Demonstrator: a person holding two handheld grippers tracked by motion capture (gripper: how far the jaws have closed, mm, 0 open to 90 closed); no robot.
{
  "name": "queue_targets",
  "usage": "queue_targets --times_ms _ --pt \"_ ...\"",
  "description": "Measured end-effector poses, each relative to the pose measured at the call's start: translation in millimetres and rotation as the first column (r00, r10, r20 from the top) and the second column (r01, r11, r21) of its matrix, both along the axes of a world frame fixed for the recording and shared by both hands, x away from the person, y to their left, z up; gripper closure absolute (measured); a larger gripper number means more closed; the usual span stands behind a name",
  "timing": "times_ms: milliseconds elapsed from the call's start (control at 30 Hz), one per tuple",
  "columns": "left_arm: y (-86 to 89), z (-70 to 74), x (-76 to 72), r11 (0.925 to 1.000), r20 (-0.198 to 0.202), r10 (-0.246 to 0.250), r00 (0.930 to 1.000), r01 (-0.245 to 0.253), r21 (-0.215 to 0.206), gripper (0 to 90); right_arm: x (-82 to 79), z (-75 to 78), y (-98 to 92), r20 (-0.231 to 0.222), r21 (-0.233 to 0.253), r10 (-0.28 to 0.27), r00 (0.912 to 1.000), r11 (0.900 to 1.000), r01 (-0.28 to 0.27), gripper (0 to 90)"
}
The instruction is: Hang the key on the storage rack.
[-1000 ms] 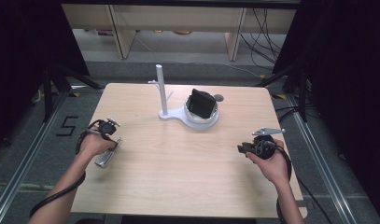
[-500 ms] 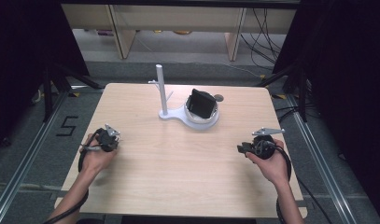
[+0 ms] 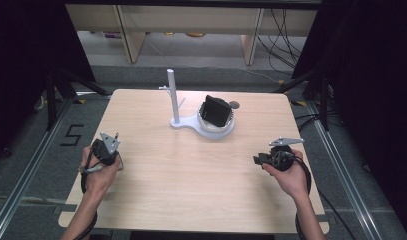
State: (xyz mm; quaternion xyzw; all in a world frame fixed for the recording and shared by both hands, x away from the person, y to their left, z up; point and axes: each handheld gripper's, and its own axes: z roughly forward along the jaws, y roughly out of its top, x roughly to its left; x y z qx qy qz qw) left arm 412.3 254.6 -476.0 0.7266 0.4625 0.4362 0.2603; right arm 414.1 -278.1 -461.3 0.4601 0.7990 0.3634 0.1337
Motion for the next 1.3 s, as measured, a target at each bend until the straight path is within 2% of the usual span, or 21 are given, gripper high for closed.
queue_targets --times_ms 33,67,167,233,267,300,367,467,533,600,633,667,700,733,800,833,867,933,1000,1200,1300 --pt "-0.2 1.5 0.1 1.0000 0.016 0.000 0.9999 0.000 0.001 85.0 0.7 -0.5 -0.2 -0.003 0.011 0.010 0.9999 1.000 -0.010 69.0" --pt "-0.4 3.1 0.1 1.0000 0.027 -0.003 0.9996 0.003 0.005 85.1 -0.6 0.5 0.0 -0.022 0.017 -0.006 0.9997 1.000 0.007 69.0" --pt "-1.7 10.0 0.5 1.0000 0.075 0.002 0.9972 -0.002 -0.008 85.1 -1.5 1.5 -1.1 -0.012 0.002 -0.017 0.9998 1.000 0.017 69.0" --pt "-2.2 11.8 0.6 0.9999 0.089 0.004 0.9960 -0.003 -0.015 85.1 -1.1 1.2 -1.2 -0.014 0.002 -0.017 0.9998 1.000 0.017 69.0" --pt "-3.2 13.6 0.7 0.9998 0.107 0.006 0.9943 -0.004 -0.021 85.1 0.1 -0.1 -1.7 -0.001 0.008 -0.002 1.0000 1.000 0.002 69.0" --pt "-3.9 16.4 0.3 0.9999 0.110 0.008 0.9939 -0.007 -0.011 85.1 -1.2 0.3 -0.9 -0.021 0.013 -0.016 0.9996 1.000 0.016 69.0" --pt "-7.6 21.9 1.4 0.9996 0.147 -0.001 0.9891 0.005 -0.028 85.1 -0.8 -0.2 -1.2 -0.005 0.000 -0.013 0.9999 1.000 0.013 69.0" --pt "-10.1 25.4 2.2 0.9996 0.168 -0.008 0.9857 0.012 -0.025 85.1 -1.0 -0.5 -1.3 -0.003 -0.002 -0.013 0.9999 1.000 0.013 69.0" --pt "-12.3 28.5 2.5 0.9994 0.194 -0.014 0.9809 0.020 -0.028 85.1 -1.5 -1.4 -1.2 -0.011 0.013 -0.013 0.9999 1.000 0.013 68.9" --pt "-13.9 32.0 2.4 0.9995 0.215 -0.014 0.9764 0.020 -0.025 85.0 -0.4 -2.1 -2.2 0.008 0.009 -0.002 1.0000 1.000 0.002 68.9" --pt "-14.3 33.8 2.1 0.9995 0.222 -0.014 0.9749 0.020 -0.025 85.0 -1.2 -1.7 -2.0 -0.001 0.007 -0.009 1.0000 1.000 0.009 68.9" --pt "-16.1 36.5 2.2 0.9994 0.243 -0.012 0.9699 0.020 -0.029 85.1 0.4 -2.9 -2.6 0.017 0.007 0.010 0.9998 1.000 -0.010 68.9" --pt "-16.1 36.5 2.2 0.9994 0.243 -0.012 0.9699 0.020 -0.029 85.0 0.4 -2.9 -2.6 0.017 0.007 0.010 0.9998 1.000 -0.010 68.9" --pt "-18.1 38.8 2.9 0.9993 0.252 -0.017 0.9677 0.024 -0.028 85.0 -1.4 -2.6 -1.9 -0.007 0.004 -0.009 0.9999 1.000 0.009 68.9" --pt "-19.0 40.1 2.9 0.9994 0.253 -0.020 0.9671 0.027 -0.022 85.0 -1.3 -2.5 -1.9 -0.002 -0.003 -0.009 1.0000 1.000 0.009 68.9" --pt "-21.9 41.7 3.5 0.9992 0.269 -0.025 0.9629 0.033 -0.023 85.0 -2.0 -1.6 -1.0 -0.015 0.007 -0.018 0.9997 1.000 0.018 69.0" --pt "-21.9 41.7 3.5 0.9992 0.269 -0.025 0.9629 0.033 -0.023 85.0 -2.0 -1.6 -1.0 -0.015 0.007 -0.018 0.9997 1.000 0.018 69.0" --pt "-25.8 44.5 4.9 0.9990 0.286 -0.030 0.9578 0.038 -0.021 85.0 -1.4 -2.4 -2.2 -0.002 -0.003 -0.008 1.0000 1.000 0.008 68.9" --pt "-27.0 45.6 5.5 0.9989 0.286 -0.033 0.9576 0.041 -0.021 85.0 -0.3 -3.7 -2.3 0.017 0.006 0.000 0.9999 1.000 0.000 68.9" --pt "-34.4 50.3 8.5 0.9985 0.306 -0.043 0.9511 0.051 -0.020 85.0 -1.0 -2.9 -2.7 0.008 -0.007 -0.006 1.0000 1.000 0.006 68.9" --pt "-38.9 53.6 10.3 0.9983 0.317 -0.048 0.9471 0.056 -0.016 85.0 -1.4 -2.4 -2.2 -0.003 0.009 -0.015 0.9999 1.000 0.015 68.9"
